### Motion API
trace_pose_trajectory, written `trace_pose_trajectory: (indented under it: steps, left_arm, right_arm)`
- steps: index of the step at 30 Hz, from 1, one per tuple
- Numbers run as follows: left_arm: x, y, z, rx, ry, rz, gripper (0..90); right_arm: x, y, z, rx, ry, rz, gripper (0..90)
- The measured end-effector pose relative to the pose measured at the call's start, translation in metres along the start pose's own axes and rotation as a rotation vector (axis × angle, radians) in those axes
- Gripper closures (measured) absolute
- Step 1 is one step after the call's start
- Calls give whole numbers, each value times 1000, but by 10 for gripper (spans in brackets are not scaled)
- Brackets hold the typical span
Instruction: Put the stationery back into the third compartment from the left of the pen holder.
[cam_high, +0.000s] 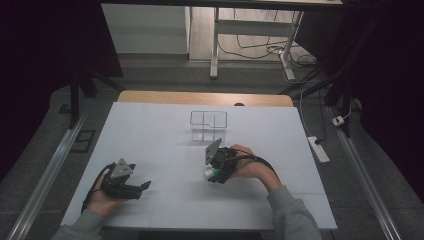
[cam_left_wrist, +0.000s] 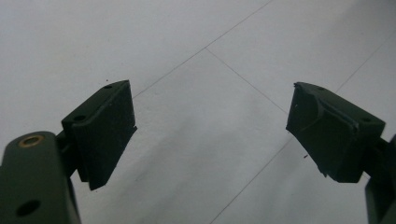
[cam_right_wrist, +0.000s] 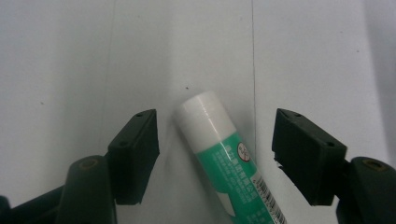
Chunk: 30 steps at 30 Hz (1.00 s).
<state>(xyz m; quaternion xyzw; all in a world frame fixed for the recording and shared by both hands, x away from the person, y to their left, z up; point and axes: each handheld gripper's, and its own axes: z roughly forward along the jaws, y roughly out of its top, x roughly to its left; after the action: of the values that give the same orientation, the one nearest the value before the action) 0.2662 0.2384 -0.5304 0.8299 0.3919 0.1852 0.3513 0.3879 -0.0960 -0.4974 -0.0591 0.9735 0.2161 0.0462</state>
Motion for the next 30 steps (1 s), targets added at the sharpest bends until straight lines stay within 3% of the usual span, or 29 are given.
trace_pose_trajectory:
  steps: [3, 7, 17, 26, 30]
  left_arm:
    - [0, 0, 0, 0, 0, 1, 151]
    - [0, 0, 0, 1, -1, 1, 150]
    - [-1, 0, -1, -11, 4, 7, 154]
    - [0, 0, -1, -10, 3, 7, 153]
    - [0, 0, -2, -12, 4, 7, 154]
  right_arm:
    - [-1, -1, 3, 11, -8, 11, 351]
    - [-1, -1, 6, 19, -11, -13, 405]
    - [-2, -4, 8, 13, -31, -43, 646]
    - [-1, -4, 7, 7, -33, -52, 654]
    - [-2, -5, 2, 6, -47, -33, 655]
